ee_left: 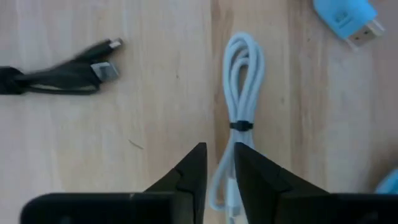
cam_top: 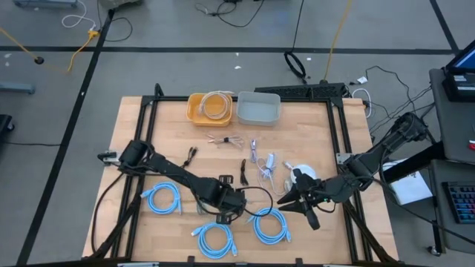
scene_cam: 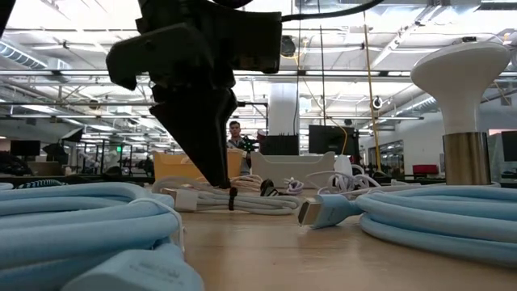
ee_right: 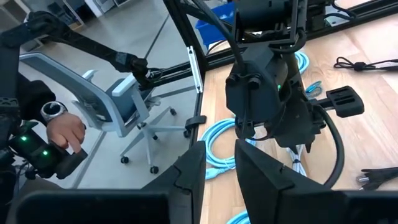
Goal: Pick & Place USB Port
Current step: Put the gray charger cable into the gray bin
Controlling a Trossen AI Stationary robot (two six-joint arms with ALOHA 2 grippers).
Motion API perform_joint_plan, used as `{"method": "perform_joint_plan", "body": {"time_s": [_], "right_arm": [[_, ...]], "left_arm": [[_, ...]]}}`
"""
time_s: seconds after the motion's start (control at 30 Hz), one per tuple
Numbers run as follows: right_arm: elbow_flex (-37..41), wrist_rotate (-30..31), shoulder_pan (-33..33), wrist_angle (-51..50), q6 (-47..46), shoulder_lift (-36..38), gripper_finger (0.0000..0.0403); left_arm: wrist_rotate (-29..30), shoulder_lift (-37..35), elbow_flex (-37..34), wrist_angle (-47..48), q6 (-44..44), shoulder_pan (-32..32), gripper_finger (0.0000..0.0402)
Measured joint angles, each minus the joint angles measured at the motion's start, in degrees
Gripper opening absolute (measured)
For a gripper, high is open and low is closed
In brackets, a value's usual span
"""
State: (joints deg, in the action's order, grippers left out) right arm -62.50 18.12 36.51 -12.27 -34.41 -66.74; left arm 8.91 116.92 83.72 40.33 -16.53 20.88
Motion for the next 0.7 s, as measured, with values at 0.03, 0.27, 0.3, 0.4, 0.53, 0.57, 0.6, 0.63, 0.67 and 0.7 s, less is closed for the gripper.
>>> {"method": "perform_joint_plan", "body": {"time_s": [0.03,0.27,0.3,0.4,0.53,0.57,0.6,0.63,0.67,0.7], "right_arm": [[0.0,0.0,0.0,0.0,0.0,0.0,0.0078],[0.0,0.0,0.0,0.0,0.4,0.0,0.0077],[0.0,0.1,0.0,0.0,0.5,0.0,0.0077],[0.0,0.2,0.0,0.0,0.6,0.0,0.0077],[0.0,0.2,0.0,0.2,0.6,0.0,0.0077],[0.0,0.2,0.0,0.2,0.6,0.0,0.0077],[0.0,0.2,0.0,0.5,0.5,0.0,0.0077],[0.0,0.1,0.0,0.5,0.4,0.0,0.0077],[0.0,0.1,0.0,0.4,0.4,0.0,0.0077],[0.0,0.1,0.0,0.4,0.4,0.0,0.0077]], "left_arm": [[-0.2,0.0,0.0,0.1,-0.5,0.1,0.0100],[-0.6,1.0,-0.1,0.2,-2.4,1.6,0.0174],[-1.0,1.2,-0.1,0.3,-2.7,1.6,0.0183],[-1.5,2.1,0.0,-0.4,-4.0,1.6,0.0200],[-1.4,3.3,0.1,-0.8,-6.6,1.7,0.0189],[-1.5,3.3,0.1,-0.6,-6.9,1.7,0.0176],[-1.7,3.6,0.1,-0.8,-7.4,1.7,0.0158],[-1.7,3.6,0.1,-0.9,-8.0,1.8,0.0136],[-1.7,3.6,0.2,-1.0,-8.1,1.8,0.0110],[-1.6,3.5,0.2,-1.0,-8.1,1.8,0.0080]]}}
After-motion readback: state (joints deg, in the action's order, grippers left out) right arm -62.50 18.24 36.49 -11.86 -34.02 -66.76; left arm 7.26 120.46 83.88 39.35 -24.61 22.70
